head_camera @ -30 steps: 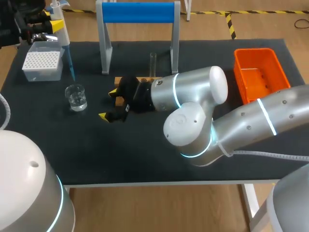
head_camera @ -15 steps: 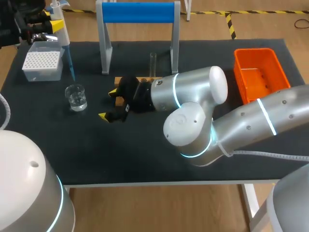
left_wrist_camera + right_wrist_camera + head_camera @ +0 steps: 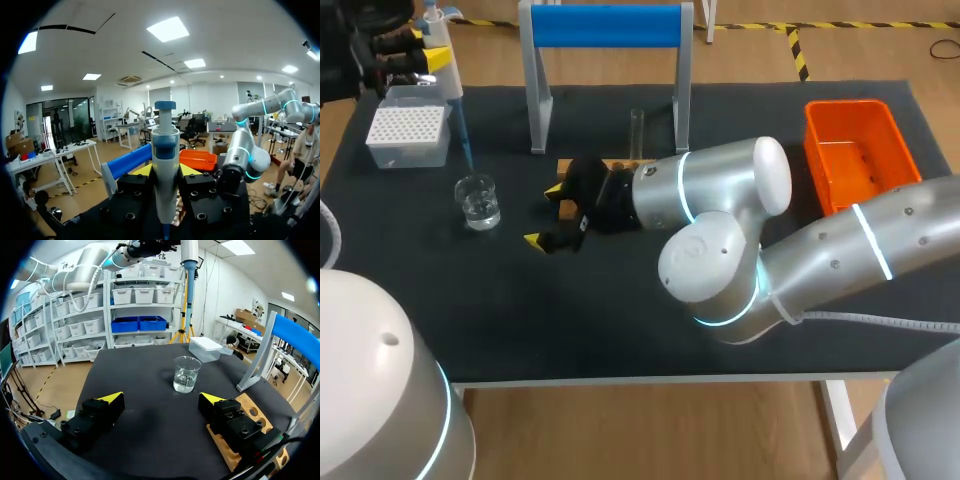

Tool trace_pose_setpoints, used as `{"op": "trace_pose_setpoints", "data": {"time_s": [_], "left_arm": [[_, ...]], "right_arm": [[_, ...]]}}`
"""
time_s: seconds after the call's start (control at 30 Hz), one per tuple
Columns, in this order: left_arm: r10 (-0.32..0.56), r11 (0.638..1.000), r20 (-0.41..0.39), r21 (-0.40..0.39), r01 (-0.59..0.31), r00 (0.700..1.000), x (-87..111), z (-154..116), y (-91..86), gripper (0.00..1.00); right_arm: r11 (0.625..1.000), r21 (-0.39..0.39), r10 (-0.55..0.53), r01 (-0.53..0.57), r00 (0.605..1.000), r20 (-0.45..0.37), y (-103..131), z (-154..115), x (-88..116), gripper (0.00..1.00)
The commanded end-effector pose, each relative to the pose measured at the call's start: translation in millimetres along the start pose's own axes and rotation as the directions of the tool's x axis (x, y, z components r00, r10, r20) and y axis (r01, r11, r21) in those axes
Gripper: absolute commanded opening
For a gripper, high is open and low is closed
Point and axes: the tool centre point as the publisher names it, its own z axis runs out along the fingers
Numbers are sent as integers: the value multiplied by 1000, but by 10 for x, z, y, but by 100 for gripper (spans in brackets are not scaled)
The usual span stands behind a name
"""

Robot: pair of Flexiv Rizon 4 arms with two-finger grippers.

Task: Invert the test tube, pick up the pipette, mount the tip to pipette, aspirate from beaker and dispense into the tube, eject the tip, return the pipette, and cap with the stopper.

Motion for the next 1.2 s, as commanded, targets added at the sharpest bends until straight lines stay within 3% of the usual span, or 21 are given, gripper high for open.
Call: {"op": "trace_pose_setpoints", "data": {"time_s": [0.03, 1.2], "left_arm": [[9, 1000, 3, 8, -9, 1000, 22, -9, 46, 0], [106, 994, 14, 13, -106, 994, 5, 106, 533, 0]], "right_arm": [[1000, 3, 0, 0, 1000, 0, 4, 4, 0, 100], [1000, 3, 0, 0, 1000, 0, 4, 4, 0, 100]]}}
